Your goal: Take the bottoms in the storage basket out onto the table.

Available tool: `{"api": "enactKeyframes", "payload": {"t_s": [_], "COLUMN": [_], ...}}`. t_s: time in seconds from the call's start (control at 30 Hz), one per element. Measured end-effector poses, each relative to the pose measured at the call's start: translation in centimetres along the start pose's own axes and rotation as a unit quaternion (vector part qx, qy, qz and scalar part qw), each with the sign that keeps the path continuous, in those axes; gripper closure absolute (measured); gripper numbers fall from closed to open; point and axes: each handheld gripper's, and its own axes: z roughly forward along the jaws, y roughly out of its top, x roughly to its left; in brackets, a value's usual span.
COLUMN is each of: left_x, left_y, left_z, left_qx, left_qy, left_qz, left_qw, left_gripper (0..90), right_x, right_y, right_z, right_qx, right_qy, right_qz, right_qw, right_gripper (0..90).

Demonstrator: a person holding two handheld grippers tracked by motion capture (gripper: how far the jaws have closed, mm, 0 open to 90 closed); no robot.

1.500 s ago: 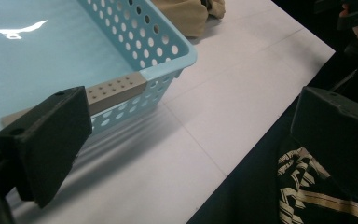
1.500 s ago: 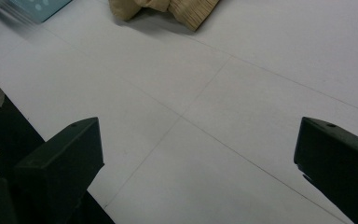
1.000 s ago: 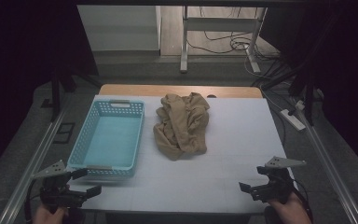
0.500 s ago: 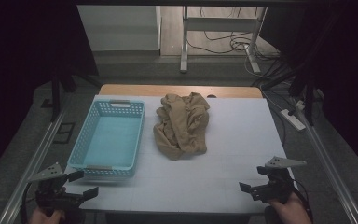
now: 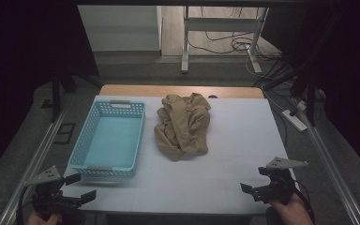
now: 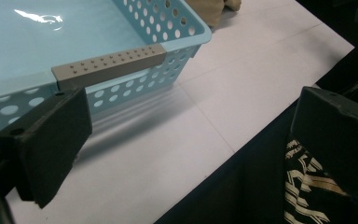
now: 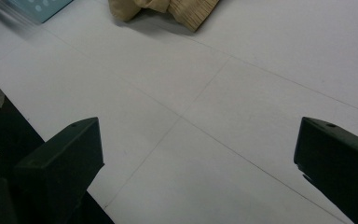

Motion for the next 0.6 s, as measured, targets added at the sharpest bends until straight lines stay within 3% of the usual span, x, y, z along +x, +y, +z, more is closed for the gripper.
{"api": "enactKeyframes", "payload": {"t_s": [0.43,0.6], "left_x": [-0.30,-0.29], "left_y": [-0.41,-0.34], "left_z": [-0.25,-0.21], "left_qx": [0.024,0.022], "left_qy": [0.019,0.017], "left_qz": [-0.004,-0.005], "left_qw": [0.9995,0.9996], "left_gripper": [0.0,0.0], "right_x": [0.08,0.05], "right_y": [0.04,-0.01], "right_z": [0.04,0.08], "right_qx": [0.000,0.002], "right_qy": [-0.002,-0.004], "right_qz": [0.000,-0.002], "right_qw": [1.0000,1.0000], "right_gripper": [1.2,1.2]}}
